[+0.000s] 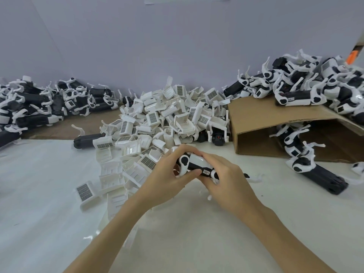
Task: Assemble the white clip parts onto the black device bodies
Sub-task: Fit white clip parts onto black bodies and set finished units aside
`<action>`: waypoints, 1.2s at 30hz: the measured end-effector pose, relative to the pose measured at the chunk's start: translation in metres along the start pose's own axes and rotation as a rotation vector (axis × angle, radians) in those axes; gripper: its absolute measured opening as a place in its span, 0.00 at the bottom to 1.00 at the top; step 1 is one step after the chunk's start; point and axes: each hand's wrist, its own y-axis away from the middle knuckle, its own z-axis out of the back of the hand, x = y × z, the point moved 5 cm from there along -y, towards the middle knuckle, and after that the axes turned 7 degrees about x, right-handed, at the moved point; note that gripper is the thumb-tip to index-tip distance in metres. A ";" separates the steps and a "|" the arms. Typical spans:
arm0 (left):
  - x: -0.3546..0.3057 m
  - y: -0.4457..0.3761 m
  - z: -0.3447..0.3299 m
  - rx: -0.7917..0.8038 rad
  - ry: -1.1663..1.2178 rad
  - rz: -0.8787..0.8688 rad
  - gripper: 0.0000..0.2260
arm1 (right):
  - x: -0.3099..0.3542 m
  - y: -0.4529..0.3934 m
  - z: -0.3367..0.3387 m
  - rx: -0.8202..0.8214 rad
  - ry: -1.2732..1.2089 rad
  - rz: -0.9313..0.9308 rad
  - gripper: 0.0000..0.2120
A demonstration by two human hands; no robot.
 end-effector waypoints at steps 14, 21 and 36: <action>-0.040 0.012 0.017 -0.131 -0.316 -0.355 0.13 | -0.011 -0.005 0.010 0.427 -0.898 -0.164 0.19; -0.033 0.009 0.014 -0.083 -0.601 -0.323 0.30 | -0.024 -0.005 0.025 0.360 -0.864 -0.223 0.14; -0.013 0.007 0.023 -0.167 -0.176 -0.072 0.14 | -0.004 -0.003 0.009 -0.052 -0.067 0.076 0.14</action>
